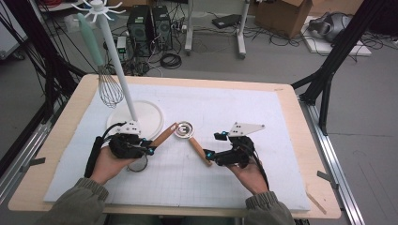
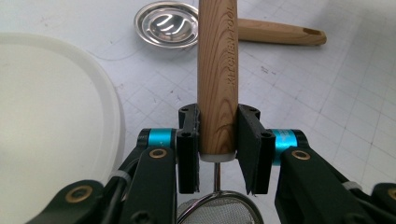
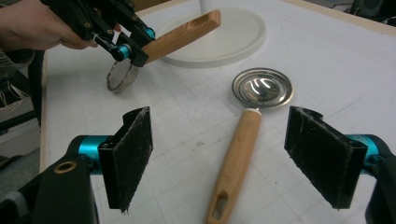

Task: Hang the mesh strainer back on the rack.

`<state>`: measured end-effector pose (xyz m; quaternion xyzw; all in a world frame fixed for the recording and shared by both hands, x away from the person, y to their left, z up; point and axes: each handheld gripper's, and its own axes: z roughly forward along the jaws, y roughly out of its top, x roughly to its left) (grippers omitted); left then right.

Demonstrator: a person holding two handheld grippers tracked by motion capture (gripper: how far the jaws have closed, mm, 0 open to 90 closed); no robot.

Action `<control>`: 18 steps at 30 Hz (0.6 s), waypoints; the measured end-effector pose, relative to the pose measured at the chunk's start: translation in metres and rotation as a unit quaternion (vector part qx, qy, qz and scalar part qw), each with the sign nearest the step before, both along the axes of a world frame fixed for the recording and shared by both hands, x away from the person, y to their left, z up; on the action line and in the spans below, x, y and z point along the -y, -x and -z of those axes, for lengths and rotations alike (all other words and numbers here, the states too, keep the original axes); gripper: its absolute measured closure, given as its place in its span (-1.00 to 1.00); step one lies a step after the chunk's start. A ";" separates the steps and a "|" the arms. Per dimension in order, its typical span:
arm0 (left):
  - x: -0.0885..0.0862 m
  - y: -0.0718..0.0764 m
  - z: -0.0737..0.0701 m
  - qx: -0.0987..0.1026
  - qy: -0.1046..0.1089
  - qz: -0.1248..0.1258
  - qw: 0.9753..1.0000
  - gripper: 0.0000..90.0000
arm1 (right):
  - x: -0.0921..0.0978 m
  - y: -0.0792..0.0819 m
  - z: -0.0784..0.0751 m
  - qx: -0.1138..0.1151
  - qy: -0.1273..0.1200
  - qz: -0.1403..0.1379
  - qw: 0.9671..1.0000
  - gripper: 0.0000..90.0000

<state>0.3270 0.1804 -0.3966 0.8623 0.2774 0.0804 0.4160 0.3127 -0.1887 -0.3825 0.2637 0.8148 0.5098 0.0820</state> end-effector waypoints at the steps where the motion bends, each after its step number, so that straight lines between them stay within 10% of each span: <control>1: 0.000 0.001 -0.001 0.003 -0.001 0.000 1.000 0.57 | -0.003 0.000 -0.001 -0.001 0.000 -0.004 1.000 -0.50; 18: 0.004 0.015 -0.009 0.017 0.022 0.023 0.999 0.57 | -0.049 -0.005 -0.012 -0.008 -0.001 -0.055 0.998 -0.45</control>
